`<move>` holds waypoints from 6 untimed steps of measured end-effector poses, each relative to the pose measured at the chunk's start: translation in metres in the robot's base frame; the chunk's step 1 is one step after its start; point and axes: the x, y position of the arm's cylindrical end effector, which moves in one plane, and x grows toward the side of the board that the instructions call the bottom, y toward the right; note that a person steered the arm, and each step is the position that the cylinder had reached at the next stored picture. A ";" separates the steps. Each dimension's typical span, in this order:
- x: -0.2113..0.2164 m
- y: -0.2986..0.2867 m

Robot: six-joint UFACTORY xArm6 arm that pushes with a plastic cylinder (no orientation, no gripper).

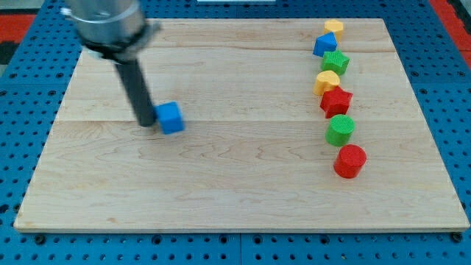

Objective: Slide the blue cube beneath the red circle

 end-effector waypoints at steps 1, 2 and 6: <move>-0.024 0.036; -0.046 0.058; 0.080 0.085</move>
